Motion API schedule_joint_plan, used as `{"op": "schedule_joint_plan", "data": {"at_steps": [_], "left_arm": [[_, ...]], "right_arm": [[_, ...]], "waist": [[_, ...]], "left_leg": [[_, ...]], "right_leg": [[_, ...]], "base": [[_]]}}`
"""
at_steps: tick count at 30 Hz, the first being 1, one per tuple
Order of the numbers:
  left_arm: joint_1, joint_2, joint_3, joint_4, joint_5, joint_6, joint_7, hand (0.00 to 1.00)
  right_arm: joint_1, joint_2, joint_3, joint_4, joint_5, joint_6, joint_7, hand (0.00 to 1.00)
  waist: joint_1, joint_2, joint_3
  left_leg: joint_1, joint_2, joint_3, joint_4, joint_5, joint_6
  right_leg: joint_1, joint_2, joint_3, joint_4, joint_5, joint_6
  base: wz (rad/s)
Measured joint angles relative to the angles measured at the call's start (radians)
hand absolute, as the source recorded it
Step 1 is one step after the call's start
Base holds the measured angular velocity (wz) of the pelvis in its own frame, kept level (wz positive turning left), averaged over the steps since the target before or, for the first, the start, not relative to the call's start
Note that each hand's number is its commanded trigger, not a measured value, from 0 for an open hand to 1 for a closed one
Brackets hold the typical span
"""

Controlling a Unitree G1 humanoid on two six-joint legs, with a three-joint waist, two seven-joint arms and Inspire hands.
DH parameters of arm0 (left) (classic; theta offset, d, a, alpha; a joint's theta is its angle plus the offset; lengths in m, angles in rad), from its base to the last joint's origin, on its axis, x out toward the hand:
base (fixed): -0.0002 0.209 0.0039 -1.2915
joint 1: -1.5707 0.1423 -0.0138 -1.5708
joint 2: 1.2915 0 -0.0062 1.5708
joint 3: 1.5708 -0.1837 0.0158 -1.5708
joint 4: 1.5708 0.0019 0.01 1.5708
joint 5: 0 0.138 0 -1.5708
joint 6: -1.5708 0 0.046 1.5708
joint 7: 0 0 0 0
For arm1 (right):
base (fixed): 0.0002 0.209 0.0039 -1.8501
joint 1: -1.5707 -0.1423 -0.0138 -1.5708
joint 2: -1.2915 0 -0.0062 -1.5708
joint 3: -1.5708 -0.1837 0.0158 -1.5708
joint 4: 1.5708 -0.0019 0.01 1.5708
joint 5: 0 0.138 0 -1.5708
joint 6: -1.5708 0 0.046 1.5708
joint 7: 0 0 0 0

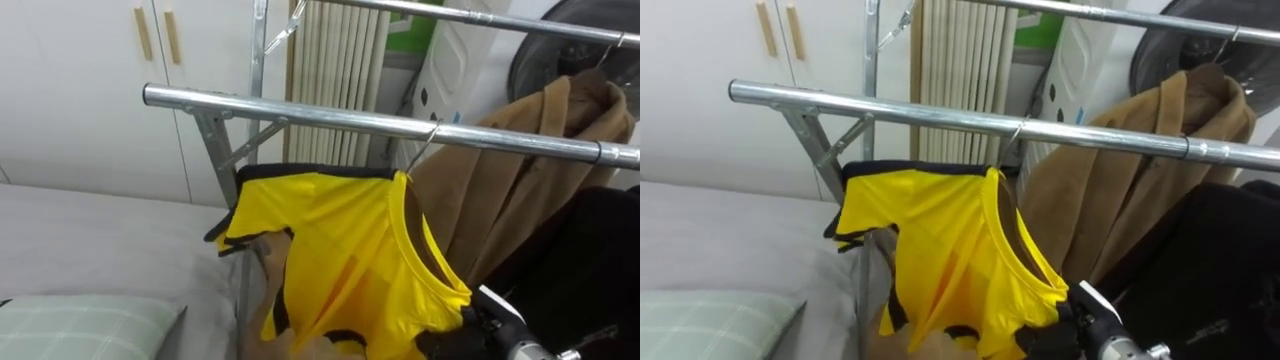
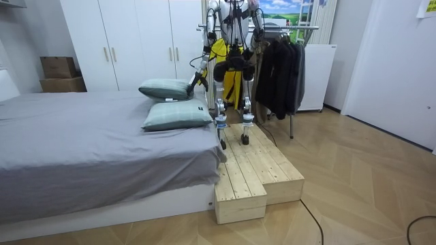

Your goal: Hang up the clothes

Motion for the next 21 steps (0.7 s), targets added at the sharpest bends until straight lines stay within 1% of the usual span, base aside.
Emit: {"op": "schedule_joint_plan", "data": {"at_steps": [4,6,10,12,14,15,16,17,18,21], "left_arm": [[0.0,0.0,-0.005,0.0,0.0,-0.002,0.003,0.0],[0.0,0.0,-0.005,0.0,0.0,-0.002,0.003,0.0],[0.0,0.0,-0.002,-0.001,0.0,-0.002,0.003,0.0],[0.0,0.0,0.001,-0.002,0.0,-0.002,0.004,0.0],[0.0,-0.001,0.001,-0.002,0.0,-0.007,0.007,0.0],[0.0,-0.001,0.001,-0.002,0.0,-0.008,0.009,0.0],[0.0,-0.002,0.001,-0.002,0.0,-0.008,0.01,0.0],[0.0,-0.003,0.003,-0.002,0.0,-0.008,0.011,0.0],[0.0,-0.003,0.006,-0.002,0.0,-0.008,0.011,0.0],[0.0,-0.007,0.016,-0.002,0.0,-0.01,0.016,0.0]], "right_arm": [[-0.003,0.012,0.0,0.03,0.001,-0.012,-0.019,1.0],[-0.014,0.02,-0.001,0.066,0.0,-0.03,-0.027,1.0],[-0.013,0.042,-0.01,0.099,0.0,-0.04,-0.038,1.0],[-0.016,0.055,-0.011,0.125,0.0,-0.051,-0.039,1.0],[-0.016,0.059,-0.011,0.142,0.001,-0.061,-0.039,1.0],[-0.017,0.061,-0.011,0.145,0.001,-0.062,-0.039,0.96],[-0.017,0.061,-0.011,0.146,0.001,-0.062,-0.039,0.68],[-0.016,0.062,-0.011,0.147,0.001,-0.063,-0.039,0.25],[-0.016,0.062,-0.011,0.149,0.001,-0.065,-0.04,0.0],[-0.016,0.07,-0.012,0.161,0.001,-0.067,-0.046,0.0]], "waist": [[0.006,0.002,-0.0027],[0.006,0.004,-0.0066],[0.005,0.005,-0.01],[0.004,0.004,-0.0113],[0.004,0.003,-0.0121],[0.005,0.003,-0.0122],[0.005,0.003,-0.0123],[0.005,0.004,-0.0115],[0.003,0.002,-0.0128],[0.0,0.001,-0.0136]], "left_leg": [[-0.001,0.0,-0.002,0.001,0.0,0.0],[-0.001,0.0,-0.003,0.001,0.0,0.0],[0.002,0.001,-0.008,0.002,0.0,0.0],[0.003,0.001,-0.016,0.004,0.0,0.0],[0.003,0.0,-0.024,0.006,0.0,0.0],[0.004,0.0,-0.025,0.006,0.0,0.0],[0.005,0.0,-0.025,0.006,0.0,0.0],[0.005,0.0,-0.025,0.006,0.0,0.0],[0.005,0.0,-0.026,0.006,0.0,0.0],[0.005,0.0,-0.03,0.006,0.0,0.0]], "right_leg": [[0.001,0.0,-0.001,-0.001,0.0,0.0],[0.001,0.0,-0.002,-0.001,0.0,0.0],[0.013,0.001,-0.003,-0.015,0.0,0.0],[0.019,0.001,-0.011,-0.015,0.0,0.0],[0.023,0.0,-0.018,-0.015,0.0,0.0],[0.025,-0.001,-0.019,-0.016,0.0,0.0],[0.025,-0.001,-0.019,-0.016,0.0,0.0],[0.026,-0.001,-0.019,-0.016,0.0,0.0],[0.027,-0.001,-0.021,-0.016,0.0,0.0],[0.03,-0.002,-0.028,-0.016,0.0,0.0]], "base": [[0.02],[0.0],[0.04],[0.09],[0.1],[0.07],[0.0],[0.0],[0.0],[0.04]]}}
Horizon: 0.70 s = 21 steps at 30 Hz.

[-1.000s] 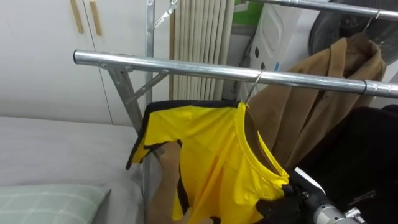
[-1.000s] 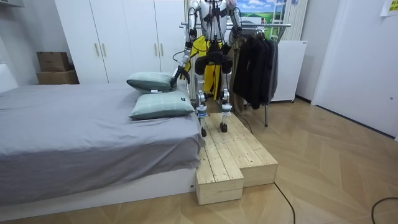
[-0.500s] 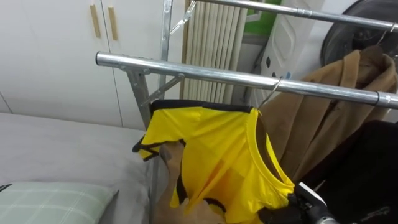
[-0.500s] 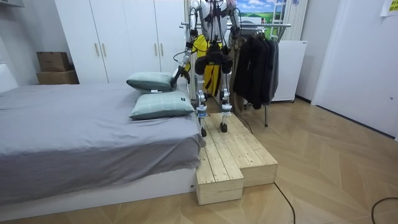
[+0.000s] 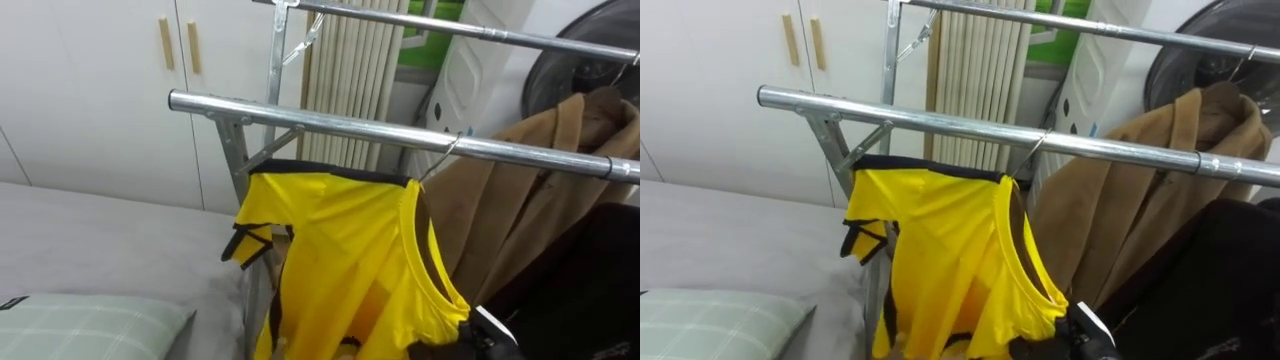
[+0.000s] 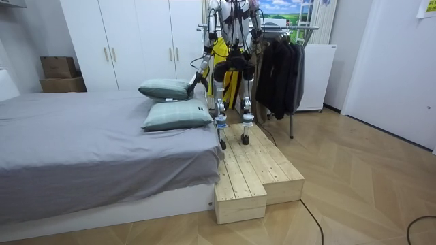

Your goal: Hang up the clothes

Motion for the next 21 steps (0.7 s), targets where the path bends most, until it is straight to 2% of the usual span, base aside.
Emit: {"op": "schedule_joint_plan", "data": {"at_steps": [7,13,21], "left_arm": [[0.0,-0.007,-0.002,0.0,-0.01,-0.002,0.014,0.0],[0.0,-0.009,-0.004,0.0,-0.022,-0.01,0.008,0.0],[0.0,-0.009,-0.001,0.0,-0.028,-0.01,0.003,0.0]], "right_arm": [[0.0,0.01,0.0,0.056,0.008,-0.002,-0.014,0.0],[0.025,0.012,0.0,0.097,0.008,0.03,-0.015,0.0],[0.024,0.012,-0.002,0.075,0.004,0.029,-0.049,0.0]], "waist": [[0.0,0.002,0.002],[-0.006,0.007,0.0073],[-0.007,0.006,0.0066]], "left_leg": [[0.001,-0.001,-0.002,0.0,0.0,0.0],[-0.002,-0.001,-0.002,-0.001,0.0,0.0],[-0.003,-0.002,-0.001,-0.003,0.0,0.0]], "right_leg": [[0.002,0.0,0.0,0.0,0.0,0.0],[-0.001,0.0,0.0,0.0,-0.001,0.001],[-0.005,0.0,0.001,0.0,-0.003,0.0]], "base": [[0.0],[0.0],[0.0]]}}
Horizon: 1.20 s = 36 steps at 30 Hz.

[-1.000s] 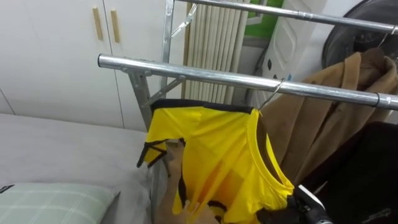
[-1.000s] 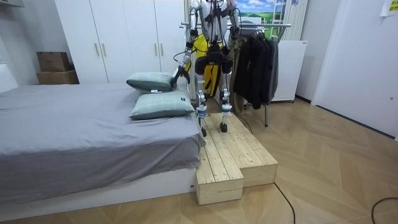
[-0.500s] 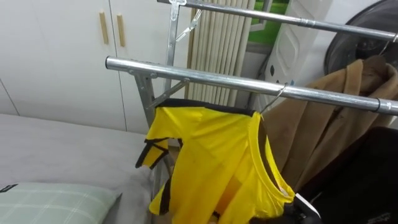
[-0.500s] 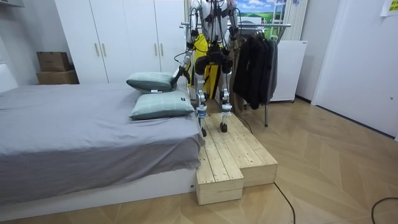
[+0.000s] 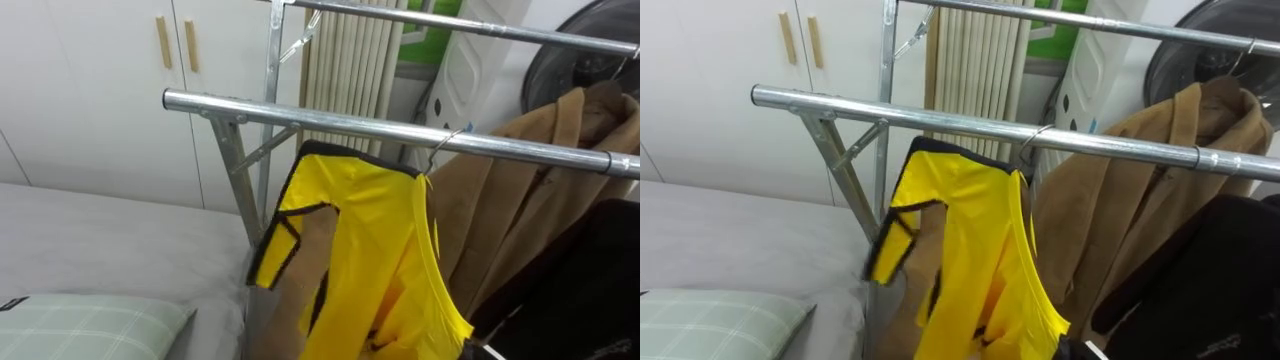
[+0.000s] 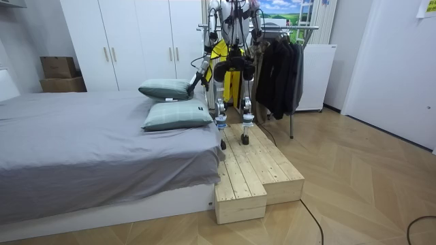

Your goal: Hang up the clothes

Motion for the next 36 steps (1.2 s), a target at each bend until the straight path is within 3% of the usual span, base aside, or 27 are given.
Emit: {"op": "schedule_joint_plan", "data": {"at_steps": [11,33,36], "left_arm": [[0.008,0.011,-0.003,0.002,0.001,0.0,-0.039,0.0],[0.027,0.013,-0.02,0.002,0.009,0.0,-0.064,0.0],[0.027,0.013,-0.019,0.002,0.009,0.0,-0.064,0.0]], "right_arm": [[0.001,-0.011,0.005,-0.143,-0.072,0.007,-0.017,0.0],[0.017,-0.017,0.009,-0.201,-0.206,0.008,-0.044,0.0],[0.042,-0.022,0.014,-0.287,-0.237,0.018,-0.045,0.0]], "waist": [[0.0,0.003,-0.0011],[0.0,0.014,-0.004],[-0.001,0.014,-0.0041]], "left_leg": [[-0.006,0.002,0.02,-0.002,0.0,0.0],[0.005,0.003,0.045,-0.006,0.0,0.0],[0.001,0.002,0.046,-0.008,0.001,-0.001]], "right_leg": [[-0.019,0.004,0.02,0.004,0.001,-0.001],[-0.025,0.005,0.039,0.02,0.001,-0.001],[-0.034,0.005,0.04,0.022,0.001,-0.001]], "base": [[-0.05],[-0.02],[-0.03]]}}
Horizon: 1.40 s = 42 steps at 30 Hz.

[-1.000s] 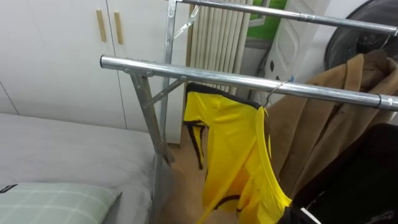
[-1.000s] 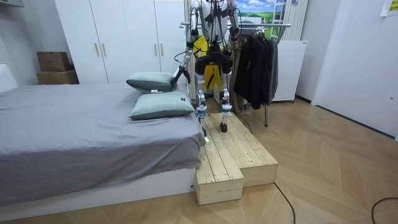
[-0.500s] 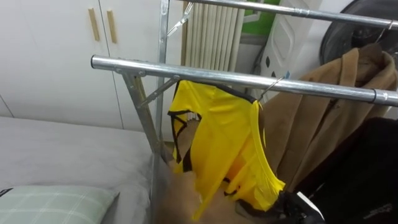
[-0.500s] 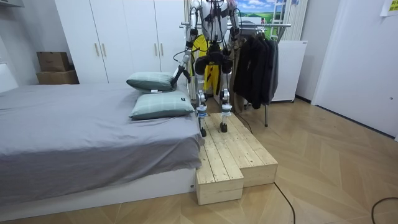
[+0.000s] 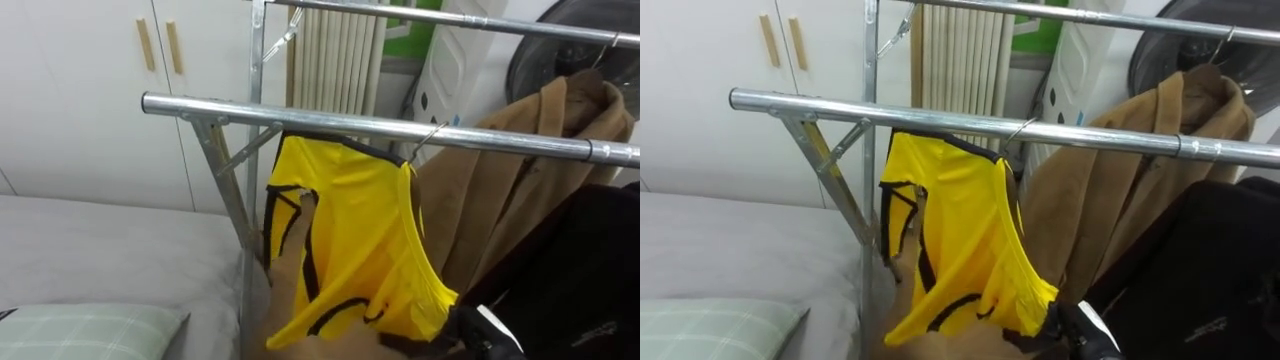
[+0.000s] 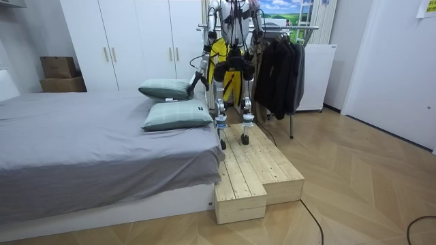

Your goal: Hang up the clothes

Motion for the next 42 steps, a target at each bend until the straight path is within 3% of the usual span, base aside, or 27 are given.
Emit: {"op": "schedule_joint_plan", "data": {"at_steps": [5,11,15,24,34,42], "left_arm": [[0.002,0.0,0.006,0.005,-0.001,0.0,0.0,0.0],[0.002,0.0,0.007,0.006,0.0,0.0,0.004,0.0],[0.004,0.002,0.007,0.013,-0.001,0.0,0.003,0.0],[0.008,0.0,0.005,0.015,0.003,0.0,0.003,0.0],[0.008,0.0,0.006,0.015,0.002,0.0,-0.001,0.0],[0.006,0.0,0.018,0.015,0.011,0.001,-0.011,0.0]], "right_arm": [[0.011,-0.004,-0.001,-0.136,-0.092,0.002,-0.021,0.0],[0.018,-0.006,-0.005,-0.276,-0.35,0.009,-0.064,0.0],[0.014,-0.012,-0.013,-0.384,-0.434,0.008,-0.142,0.0],[0.014,-0.014,-0.041,-0.527,-0.431,-0.001,-0.23,0.0],[0.014,-0.014,-0.061,-0.528,-0.386,-0.001,-0.236,0.0],[0.014,-0.014,-0.061,-0.529,-0.26,-0.001,-0.234,0.0]], "waist": [[-0.002,-0.005,0.001],[-0.009,-0.013,0.0049],[-0.018,-0.013,0.0049],[-0.021,-0.013,0.0052],[-0.023,-0.013,0.0052],[-0.026,-0.012,0.0052]], "left_leg": [[0.004,-0.001,0.009,-0.009,0.003,-0.002],[-0.003,-0.003,0.013,-0.008,0.003,-0.001],[0.001,-0.002,0.015,-0.01,0.004,-0.001],[-0.008,-0.001,0.021,-0.009,0.003,-0.001],[-0.008,-0.001,0.021,-0.01,0.003,-0.001],[-0.007,-0.001,0.019,-0.011,0.003,-0.001]], "right_leg": [[-0.005,0.002,0.013,0.002,0.0,0.0],[-0.021,0.003,0.022,0.013,0.0,0.0],[-0.018,0.005,0.026,0.014,-0.001,-0.001],[-0.02,0.005,0.026,0.015,-0.001,-0.001],[-0.02,0.005,0.025,0.014,-0.001,-0.001],[-0.024,0.006,0.029,0.014,-0.001,-0.001]], "base": [[-0.06],[-0.04],[-0.01],[0.0],[0.0],[0.0]]}}
